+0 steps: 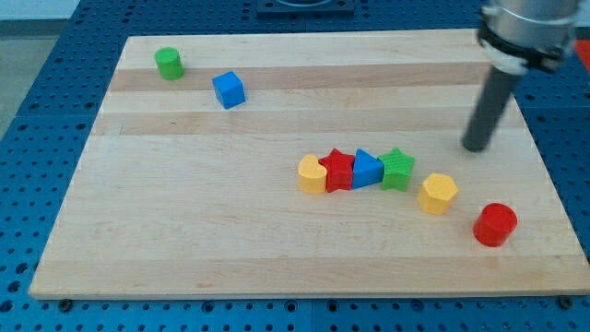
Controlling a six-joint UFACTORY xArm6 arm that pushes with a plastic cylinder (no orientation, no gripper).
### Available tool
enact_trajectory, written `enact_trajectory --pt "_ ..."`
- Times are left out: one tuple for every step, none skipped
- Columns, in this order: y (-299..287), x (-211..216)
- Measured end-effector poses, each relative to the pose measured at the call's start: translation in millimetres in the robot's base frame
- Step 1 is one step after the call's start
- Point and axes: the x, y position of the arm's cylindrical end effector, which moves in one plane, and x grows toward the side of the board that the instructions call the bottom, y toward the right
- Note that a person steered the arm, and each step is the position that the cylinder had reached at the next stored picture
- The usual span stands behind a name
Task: Slightly move the red circle towards the yellow hexagon
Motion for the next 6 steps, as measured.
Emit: enact_trajectory --pt "52 74" --pt "56 102" --pt "35 102" --pt "23 103" --pt "23 110" --pt "20 119"
